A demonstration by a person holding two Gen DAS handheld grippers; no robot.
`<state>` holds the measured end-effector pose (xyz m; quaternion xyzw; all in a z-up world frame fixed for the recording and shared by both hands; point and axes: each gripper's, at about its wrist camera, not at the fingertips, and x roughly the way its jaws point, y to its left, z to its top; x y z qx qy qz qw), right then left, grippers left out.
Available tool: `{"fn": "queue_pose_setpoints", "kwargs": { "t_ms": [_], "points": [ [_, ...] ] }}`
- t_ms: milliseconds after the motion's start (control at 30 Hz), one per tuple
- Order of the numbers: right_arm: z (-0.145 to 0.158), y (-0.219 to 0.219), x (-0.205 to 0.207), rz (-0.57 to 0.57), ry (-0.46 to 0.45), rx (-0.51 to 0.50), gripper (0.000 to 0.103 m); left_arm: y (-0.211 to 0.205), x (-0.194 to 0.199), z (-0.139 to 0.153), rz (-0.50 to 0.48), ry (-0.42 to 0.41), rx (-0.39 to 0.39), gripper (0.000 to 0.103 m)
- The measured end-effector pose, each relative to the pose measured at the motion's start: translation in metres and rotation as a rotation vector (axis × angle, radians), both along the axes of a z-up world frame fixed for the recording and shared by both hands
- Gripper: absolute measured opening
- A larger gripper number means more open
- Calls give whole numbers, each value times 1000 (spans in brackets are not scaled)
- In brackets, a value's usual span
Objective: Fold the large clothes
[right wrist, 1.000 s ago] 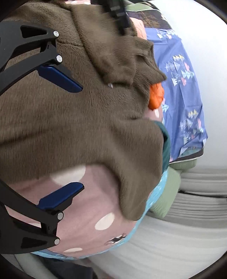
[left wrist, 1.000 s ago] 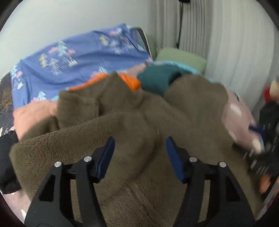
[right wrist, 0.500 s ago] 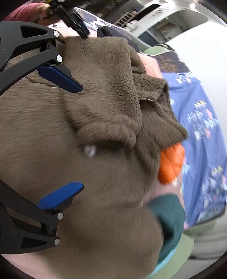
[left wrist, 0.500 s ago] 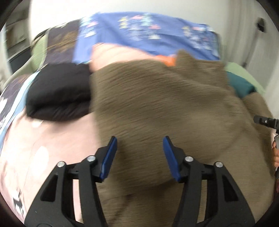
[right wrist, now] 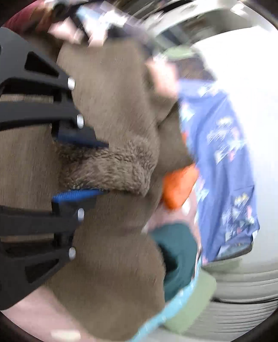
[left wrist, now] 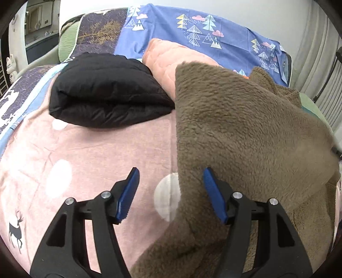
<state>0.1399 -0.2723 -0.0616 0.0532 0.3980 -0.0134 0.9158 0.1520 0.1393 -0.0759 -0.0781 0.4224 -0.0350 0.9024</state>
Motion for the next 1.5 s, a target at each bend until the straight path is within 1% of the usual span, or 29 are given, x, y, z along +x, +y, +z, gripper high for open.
{"fn": "queue_pose_setpoints", "kwargs": {
  "t_ms": [33, 67, 167, 233, 267, 300, 333, 400, 467, 533, 567, 633, 700, 733, 800, 833, 867, 933, 967, 1033, 1067, 1100, 1133, 1200, 1267, 1333, 1367, 1467, 1500],
  "points": [
    [-17, 0, 6, 17, 65, -59, 59, -5, 4, -1, -7, 4, -5, 64],
    [-29, -5, 7, 2, 112, -73, 59, -8, 9, 0, -20, 9, -13, 64],
    [-32, -20, -9, -14, 83, 98, 59, -10, 22, 5, -44, 6, -69, 74],
    [-20, -22, -17, -18, 39, 144, 59, -13, 39, 6, -54, 29, -99, 74],
    [-16, -20, -19, -8, 23, 145, 59, -16, 49, 5, -42, 32, -75, 68],
    [-12, -16, -20, 10, 16, 148, 59, -20, 55, 4, -40, 22, -43, 32],
    [-10, -11, -20, 38, 20, 159, 59, -24, 61, 3, -46, 24, -8, 23],
    [-14, -4, -15, 74, 46, 185, 59, -34, 72, -2, -11, 16, 133, 20],
    [-35, 4, -6, 90, 103, 190, 59, -40, 77, -14, 4, 17, 236, 20],
    [-66, 20, 10, 76, 215, 150, 59, -40, 78, -22, 7, 23, 266, 20],
    [-73, 19, 14, 66, 228, 139, 59, -38, 76, -22, 6, 19, 264, 21],
    [-71, 24, 10, 72, 196, 109, 59, -32, 72, -17, 21, 15, 269, 21],
    [-61, 24, 5, 78, 184, 87, 59, -24, 65, -6, 96, -2, 359, 15],
    [-52, 23, -1, 67, 162, 79, 59, -17, 60, 2, 132, -14, 377, 15],
    [-30, 20, -16, 42, 76, 77, 59, -4, 45, 23, 126, -58, 232, 15],
    [-17, 19, -22, 45, 20, 85, 52, -3, 35, 38, 123, -94, 153, 15],
    [-7, 21, -27, 59, -19, 98, 41, -8, 28, 50, 109, -125, 118, 15],
    [5, 30, -27, 105, -65, 136, 38, -37, 17, 69, 24, -175, 83, 15],
    [3, 32, -22, 116, -59, 148, 38, -55, 14, 71, -29, -179, 70, 15],
    [-20, 42, -5, 123, 58, 149, 38, -92, 12, 62, -128, -161, 63, 25],
    [-37, 44, 2, 112, 122, 135, 37, -109, 12, 52, -159, -145, 80, 31],
    [-62, 46, 8, 90, 191, 101, 35, -132, 16, 32, -189, -109, 117, 33],
    [-73, 49, 2, 92, 171, 88, 35, -141, 20, 16, -203, -72, 136, 33],
    [-63, 54, -9, 120, 127, 62, 35, -163, 28, -37, -220, 34, 202, 36],
    [-42, 49, -23, 151, 107, 110, 36, -171, 21, -42, -220, -33, 242, 36],
    [-10, 22, -46, 151, 20, 183, 37, -170, 21, -36, -214, -30, 225, 39],
    [6, 2, -57, 130, -34, 187, 39, -168, 21, -38, -215, -32, 208, 40],
    [34, -76, -84, -58, -158, 169, 44, -163, 19, -38, -212, -37, 164, 40],
    [37, -116, -90, -167, -183, 193, 44, -164, 18, -38, -211, -39, 165, 40]
  ]
}}
